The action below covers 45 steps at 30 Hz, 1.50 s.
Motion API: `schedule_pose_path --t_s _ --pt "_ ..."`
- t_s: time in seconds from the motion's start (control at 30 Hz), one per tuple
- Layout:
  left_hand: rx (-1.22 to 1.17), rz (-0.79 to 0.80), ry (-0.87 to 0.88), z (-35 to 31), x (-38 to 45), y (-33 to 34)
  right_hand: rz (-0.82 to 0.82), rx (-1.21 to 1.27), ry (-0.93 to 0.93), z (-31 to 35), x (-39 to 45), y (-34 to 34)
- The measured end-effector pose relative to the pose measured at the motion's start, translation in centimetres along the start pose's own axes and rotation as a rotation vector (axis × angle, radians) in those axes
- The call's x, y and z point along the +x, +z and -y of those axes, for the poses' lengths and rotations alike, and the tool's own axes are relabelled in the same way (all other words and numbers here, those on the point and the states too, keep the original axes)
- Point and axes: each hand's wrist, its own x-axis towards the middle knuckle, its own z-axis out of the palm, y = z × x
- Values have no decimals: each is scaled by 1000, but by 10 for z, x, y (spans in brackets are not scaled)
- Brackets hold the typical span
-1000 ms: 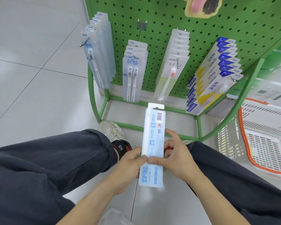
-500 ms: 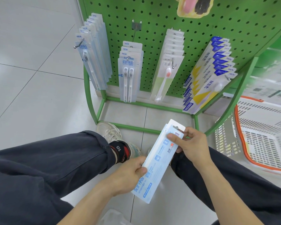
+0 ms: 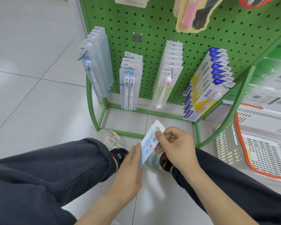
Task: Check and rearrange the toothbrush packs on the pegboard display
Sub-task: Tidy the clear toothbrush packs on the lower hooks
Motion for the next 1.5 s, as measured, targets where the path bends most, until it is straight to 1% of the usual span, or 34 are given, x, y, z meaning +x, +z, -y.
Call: schedule_pose_path --t_s 0.03,0.07,0.13,0.2,0.3,0.37,0.47,0.57,0.7,0.83,0.97,1.0,1.17,1.23,1.4,1.5 --pt "-55 -44 -11 -3 0 -6 14 -20 -45 6 1 5" --pt "-117 -82 -27 -6 0 -13 16 -91 -121 11 2 9" --pt "-208 -141 -52 -5 2 -26 10 -289 -307 17 9 14" --pt "-329 -171 -85 -3 6 -40 33 -350 -415 26 18 19" --pt "-503 -154 -79 -10 14 -65 119 -251 -468 47 31 25" --pt "-578 -172 -62 -16 23 -81 136 -190 -513 61 39 31" --pt "-630 -265 8 -19 39 -99 51 -146 -577 78 50 44" --pt "-654 -369 88 -25 55 -109 -8 -107 -586 88 63 54" --pt "-616 -493 85 -23 76 -116 -62 -141 -593 93 77 66" --pt "-531 -545 50 -12 92 -112 -65 -139 -557 89 90 74" --pt "-314 -731 59 -5 103 -102 -73 -128 -552 85 102 78" --pt "-288 -755 58 -3 106 -101 -79 -134 -557 84 103 79" --pt "-145 -772 108 -2 134 -100 -137 -298 -620 73 103 76" --pt "-70 -780 103 -5 147 -103 -161 -325 -647 66 98 72" --pt "0 -752 85 -8 181 -110 -252 -219 -646 36 82 52" --pt "17 -758 58 -12 199 -111 -335 -131 -544 22 86 41"
